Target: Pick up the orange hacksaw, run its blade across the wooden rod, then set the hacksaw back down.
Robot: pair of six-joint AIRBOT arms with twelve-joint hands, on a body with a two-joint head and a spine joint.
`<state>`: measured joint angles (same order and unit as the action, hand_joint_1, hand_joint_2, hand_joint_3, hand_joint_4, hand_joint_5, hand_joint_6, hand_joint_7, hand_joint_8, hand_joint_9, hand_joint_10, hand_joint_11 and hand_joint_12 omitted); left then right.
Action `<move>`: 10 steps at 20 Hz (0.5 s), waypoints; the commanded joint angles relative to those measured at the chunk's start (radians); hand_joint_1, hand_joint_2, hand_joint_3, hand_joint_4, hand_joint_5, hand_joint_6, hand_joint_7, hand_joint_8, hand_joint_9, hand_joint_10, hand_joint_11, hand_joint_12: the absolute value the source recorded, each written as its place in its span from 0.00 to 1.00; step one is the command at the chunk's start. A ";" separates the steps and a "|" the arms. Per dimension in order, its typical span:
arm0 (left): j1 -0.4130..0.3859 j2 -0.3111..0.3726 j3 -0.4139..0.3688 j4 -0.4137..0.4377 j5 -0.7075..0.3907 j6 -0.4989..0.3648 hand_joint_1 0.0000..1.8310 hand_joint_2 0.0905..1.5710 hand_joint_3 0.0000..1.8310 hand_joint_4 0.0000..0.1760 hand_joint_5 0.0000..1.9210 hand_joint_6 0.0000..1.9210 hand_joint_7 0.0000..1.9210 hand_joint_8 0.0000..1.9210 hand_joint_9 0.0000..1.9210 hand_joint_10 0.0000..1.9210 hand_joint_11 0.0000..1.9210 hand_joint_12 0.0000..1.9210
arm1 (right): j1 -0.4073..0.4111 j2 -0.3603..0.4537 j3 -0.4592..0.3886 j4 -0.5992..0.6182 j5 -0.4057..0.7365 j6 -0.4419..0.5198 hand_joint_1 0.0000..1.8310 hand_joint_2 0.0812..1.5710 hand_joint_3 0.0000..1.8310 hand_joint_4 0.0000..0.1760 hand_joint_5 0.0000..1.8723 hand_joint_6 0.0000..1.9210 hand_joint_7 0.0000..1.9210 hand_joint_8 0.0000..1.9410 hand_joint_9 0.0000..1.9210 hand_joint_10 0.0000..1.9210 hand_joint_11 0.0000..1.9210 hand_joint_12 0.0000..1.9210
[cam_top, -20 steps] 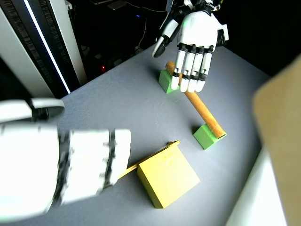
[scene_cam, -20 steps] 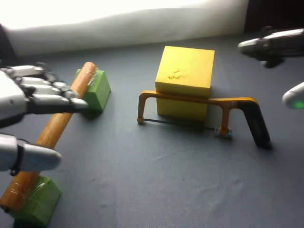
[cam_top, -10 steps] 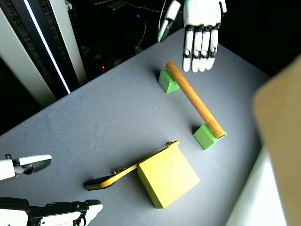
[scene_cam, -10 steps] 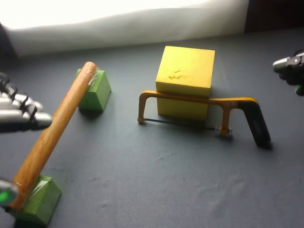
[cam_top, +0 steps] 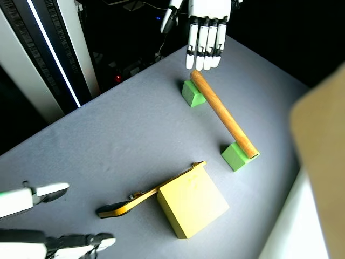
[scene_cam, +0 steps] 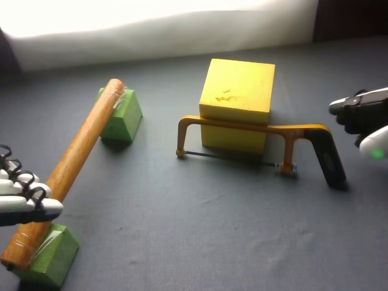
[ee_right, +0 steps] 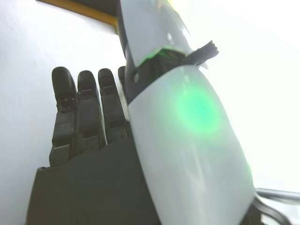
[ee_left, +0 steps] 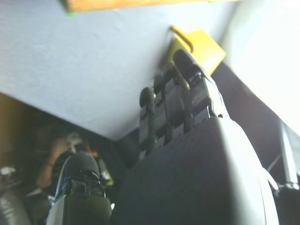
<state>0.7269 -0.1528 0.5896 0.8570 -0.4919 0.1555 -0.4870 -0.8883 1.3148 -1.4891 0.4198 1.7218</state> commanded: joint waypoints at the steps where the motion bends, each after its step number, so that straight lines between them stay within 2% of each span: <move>1: -0.010 0.008 0.000 -0.030 -0.032 -0.001 0.04 0.74 0.00 0.00 0.13 0.00 0.13 0.00 0.11 0.00 0.00 0.34 | 0.000 -0.001 0.012 0.043 -0.006 0.021 0.57 0.68 0.00 0.00 0.05 0.00 0.04 0.00 0.07 0.00 0.00 0.40; 3: -0.010 0.004 0.000 -0.030 -0.028 -0.001 0.03 0.74 0.00 0.00 0.13 0.00 0.14 0.00 0.11 0.00 0.00 0.33 | -0.004 -0.027 0.015 0.084 -0.046 0.032 0.58 0.68 0.00 0.00 0.05 0.00 0.04 0.00 0.06 0.00 0.00 0.39; 5: -0.011 -0.005 0.005 -0.030 -0.025 0.003 0.03 0.75 0.00 0.00 0.11 0.00 0.11 0.00 0.10 0.00 0.00 0.31 | -0.009 -0.043 0.018 0.142 -0.075 -0.028 0.59 0.67 0.00 0.00 0.06 0.00 0.05 0.00 0.07 0.00 0.00 0.42; 6: -0.013 -0.009 0.008 -0.030 -0.026 0.009 0.03 0.75 0.00 0.00 0.10 0.00 0.10 0.00 0.08 0.00 0.00 0.28 | -0.010 -0.049 0.023 0.142 -0.078 -0.033 0.59 0.66 0.00 0.00 0.06 0.00 0.05 0.00 0.08 0.00 0.00 0.42; 8: -0.014 -0.012 0.015 -0.030 -0.034 0.022 0.03 0.75 0.00 0.00 0.10 0.00 0.10 0.00 0.09 0.00 0.00 0.29 | -0.009 -0.072 0.047 0.146 -0.058 -0.055 0.60 0.67 0.00 0.00 0.06 0.00 0.05 0.00 0.08 0.00 0.00 0.42; 9: -0.015 -0.014 0.018 -0.030 -0.040 0.025 0.05 0.74 0.00 0.00 0.11 0.00 0.11 0.00 0.10 0.00 0.00 0.31 | -0.015 -0.084 0.062 0.177 -0.039 -0.094 0.60 0.66 0.00 0.00 0.07 0.00 0.06 0.00 0.09 0.01 0.00 0.46; 10: -0.020 -0.017 0.023 -0.030 -0.046 0.029 0.04 0.75 0.00 0.00 0.12 0.00 0.12 0.00 0.11 0.00 0.00 0.32 | -0.037 -0.108 0.089 0.321 0.006 -0.229 0.61 0.67 0.00 0.00 0.07 0.00 0.06 0.00 0.09 0.00 0.00 0.44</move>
<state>0.7181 -0.1688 0.6060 0.8566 -0.4824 0.1829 -0.5346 -1.0027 1.4063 -1.1946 0.3721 1.4685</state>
